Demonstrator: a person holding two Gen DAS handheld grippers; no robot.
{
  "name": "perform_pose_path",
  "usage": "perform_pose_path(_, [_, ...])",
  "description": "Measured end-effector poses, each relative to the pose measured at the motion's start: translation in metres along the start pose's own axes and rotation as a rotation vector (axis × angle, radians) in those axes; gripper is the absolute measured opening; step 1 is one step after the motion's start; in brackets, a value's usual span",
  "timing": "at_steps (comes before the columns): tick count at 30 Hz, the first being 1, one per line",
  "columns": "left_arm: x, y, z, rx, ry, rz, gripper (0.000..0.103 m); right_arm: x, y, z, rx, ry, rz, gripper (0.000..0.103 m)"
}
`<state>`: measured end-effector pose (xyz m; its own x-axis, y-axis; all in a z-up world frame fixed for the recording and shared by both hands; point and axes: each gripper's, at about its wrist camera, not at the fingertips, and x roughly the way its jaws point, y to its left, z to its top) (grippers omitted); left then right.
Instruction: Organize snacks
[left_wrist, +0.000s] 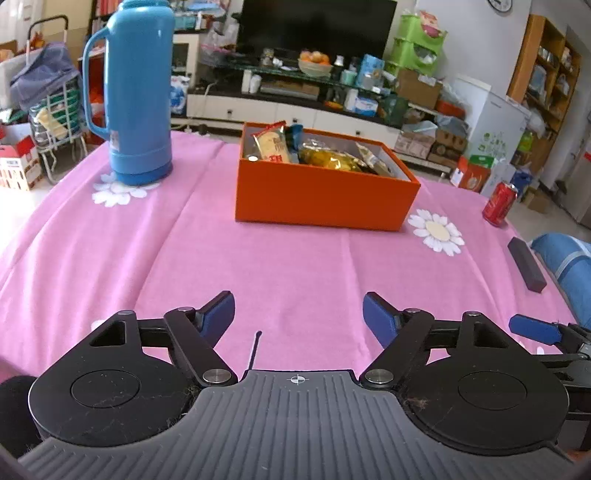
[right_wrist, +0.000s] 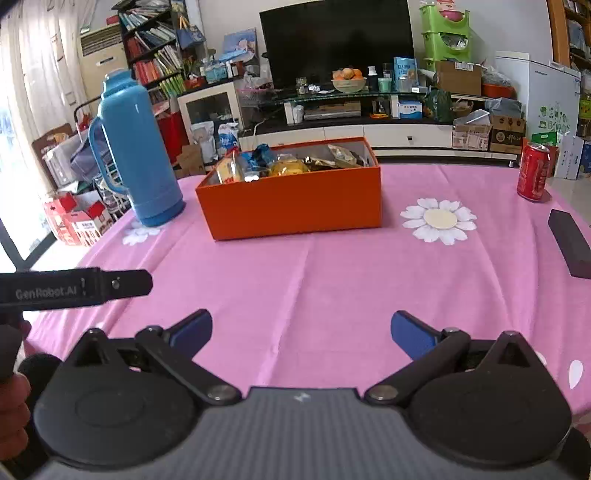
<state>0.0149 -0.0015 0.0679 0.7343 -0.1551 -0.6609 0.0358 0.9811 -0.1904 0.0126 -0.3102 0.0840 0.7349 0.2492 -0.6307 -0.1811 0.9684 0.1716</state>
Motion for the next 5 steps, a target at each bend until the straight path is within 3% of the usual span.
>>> perform_pose_path(5, [-0.0011,-0.0078,0.0020,0.028,-0.008,0.017,0.059,-0.0024,-0.0023,0.0013,-0.018,0.000,-0.038,0.102])
